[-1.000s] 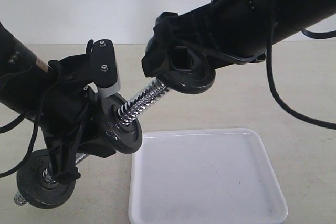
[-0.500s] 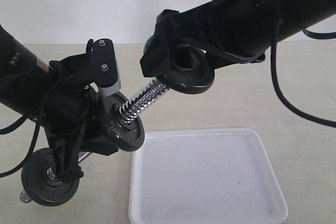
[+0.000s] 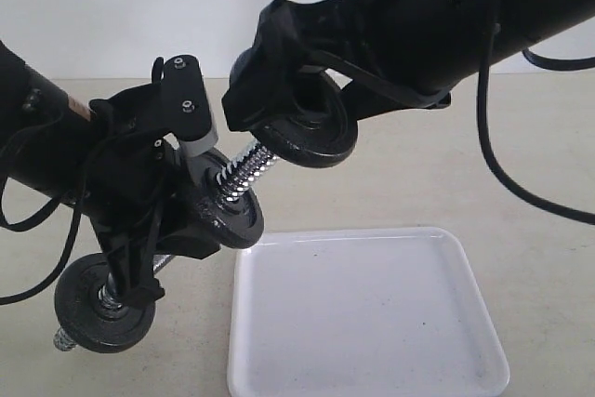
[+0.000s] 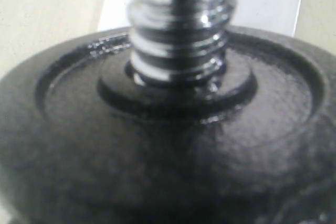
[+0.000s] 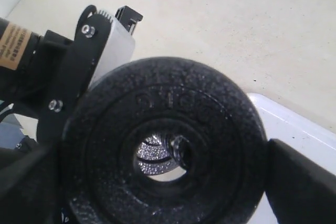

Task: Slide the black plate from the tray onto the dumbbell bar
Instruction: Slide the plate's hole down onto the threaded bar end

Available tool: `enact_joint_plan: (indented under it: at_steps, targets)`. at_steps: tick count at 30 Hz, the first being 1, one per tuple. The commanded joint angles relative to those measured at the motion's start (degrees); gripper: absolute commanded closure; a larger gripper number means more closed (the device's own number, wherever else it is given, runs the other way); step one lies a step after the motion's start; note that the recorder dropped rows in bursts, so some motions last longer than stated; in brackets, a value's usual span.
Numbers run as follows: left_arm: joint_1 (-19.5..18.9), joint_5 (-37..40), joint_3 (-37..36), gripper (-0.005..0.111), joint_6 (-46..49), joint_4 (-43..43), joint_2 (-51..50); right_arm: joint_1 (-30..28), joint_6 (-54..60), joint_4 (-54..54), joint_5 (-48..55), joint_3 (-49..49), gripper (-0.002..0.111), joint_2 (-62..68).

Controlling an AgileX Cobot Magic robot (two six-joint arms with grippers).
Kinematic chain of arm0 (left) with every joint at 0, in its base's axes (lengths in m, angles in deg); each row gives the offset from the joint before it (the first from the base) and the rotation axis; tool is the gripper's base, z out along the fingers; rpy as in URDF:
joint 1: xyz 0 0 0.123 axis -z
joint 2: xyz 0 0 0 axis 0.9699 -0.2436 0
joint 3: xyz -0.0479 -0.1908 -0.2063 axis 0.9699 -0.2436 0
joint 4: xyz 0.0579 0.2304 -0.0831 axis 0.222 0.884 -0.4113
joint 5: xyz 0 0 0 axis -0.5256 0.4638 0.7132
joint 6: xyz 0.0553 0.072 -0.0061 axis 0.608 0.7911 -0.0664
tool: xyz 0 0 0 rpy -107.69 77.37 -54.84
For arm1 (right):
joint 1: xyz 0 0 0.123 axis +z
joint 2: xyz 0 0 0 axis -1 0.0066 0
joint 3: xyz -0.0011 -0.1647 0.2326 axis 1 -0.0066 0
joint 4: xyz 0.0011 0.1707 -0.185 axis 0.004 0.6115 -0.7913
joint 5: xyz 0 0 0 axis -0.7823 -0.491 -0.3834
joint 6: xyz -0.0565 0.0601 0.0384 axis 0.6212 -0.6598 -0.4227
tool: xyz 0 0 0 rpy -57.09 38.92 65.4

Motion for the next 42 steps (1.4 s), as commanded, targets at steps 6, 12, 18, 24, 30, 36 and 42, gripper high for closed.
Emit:
enact_joint_plan:
  at_steps: [6, 12, 18, 24, 30, 36, 42]
  targets:
    - [0.25, -8.60, 3.02, 0.102, 1.30, -8.94, 7.54, 0.67, -0.65, 0.05, 0.33, 0.29, 0.108, -0.35]
    - [0.25, -5.20, 3.02, 0.102, 1.46, -8.83, 9.76, 0.67, -0.65, -0.09, -1.01, 0.39, 0.108, -0.35]
    - [0.25, -4.03, 3.02, 0.102, 1.46, -8.58, 9.76, 0.67, -0.42, -0.81, 0.27, 3.10, 0.108, -0.44]
    - [0.25, -3.64, 2.88, 0.102, 1.46, -8.29, 9.76, 0.67, -2.15, -4.94, 3.87, 7.08, 0.108, -0.44]
    - [0.25, -3.32, 2.88, 0.102, 1.46, -7.64, 9.76, 0.67, -7.49, -13.15, 5.87, 8.84, 0.108, -0.44]
    - [0.25, -3.32, 2.88, 0.102, 1.46, -7.24, 9.76, 0.57, -7.49, -13.27, 5.73, 10.73, 0.108, -0.44]
    - [0.25, -3.32, 2.88, 0.102, 1.98, -7.26, 9.76, 0.59, -7.49, -13.43, 6.81, 11.27, 0.108, -0.34]
